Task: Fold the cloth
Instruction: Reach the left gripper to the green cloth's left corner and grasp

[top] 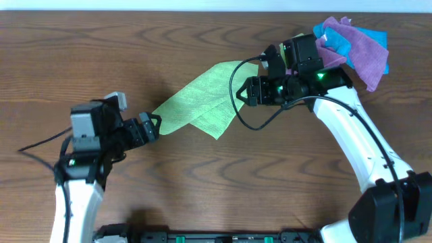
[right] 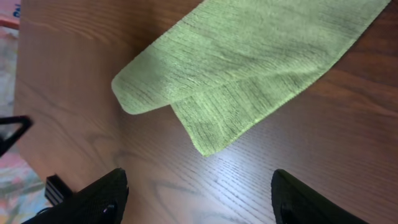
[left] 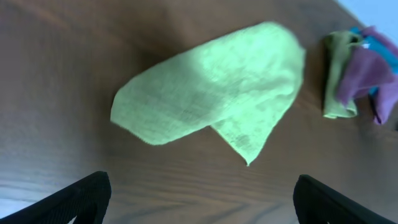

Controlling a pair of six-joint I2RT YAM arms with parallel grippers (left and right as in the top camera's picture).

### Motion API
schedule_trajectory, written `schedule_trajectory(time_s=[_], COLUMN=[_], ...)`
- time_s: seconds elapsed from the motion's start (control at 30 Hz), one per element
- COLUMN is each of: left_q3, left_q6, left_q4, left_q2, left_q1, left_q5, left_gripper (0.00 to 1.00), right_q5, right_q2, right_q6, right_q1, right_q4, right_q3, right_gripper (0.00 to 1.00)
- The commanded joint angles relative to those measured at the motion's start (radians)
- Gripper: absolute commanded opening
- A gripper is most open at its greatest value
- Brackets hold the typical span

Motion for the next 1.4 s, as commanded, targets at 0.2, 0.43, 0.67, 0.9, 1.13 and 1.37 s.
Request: schedule_trajectory(time_s=[0.2,0.43,0.67,0.9,1.13,1.37], left_q3=[0.015,0.015,0.015,0.015,0.015,0.015], left_q6=[-0.247,-0.216,-0.169,-0.141,-0.118,-0.116], left_q4=[0.131,0.231,0.274,0.289,0.303,0.381], left_q2=[0.308,0.507,0.559,0.560,0.560,0.571], left_q1=[-0.005,-0.005,-0.005,-0.002,-0.002,-0.002], left_q5=[0.056,0.095,0.092,0.016,-0.045,-0.059], left_gripper=[0.95,0.95,0.95,0.95,0.95,0.95], right_q5=[-0.033,-0.034,-0.034,-0.034,-0.034,-0.034], right_q2=[0.004,0.004,0.004,0.004,0.004,0.004], right_q6=[-0.019,-0.019,-0.019,-0.019,-0.019,-0.019], right_q1=[0.002,0.002,0.002,0.002,0.002,0.002], right_q4=[-0.004,-0.011,-0.018,-0.018,-0.018,-0.018], right_q3=[0.005,0.005,0.005,0.005,0.005,0.005], right_gripper=[0.73,0.72,0.72,0.71,0.71,0.71])
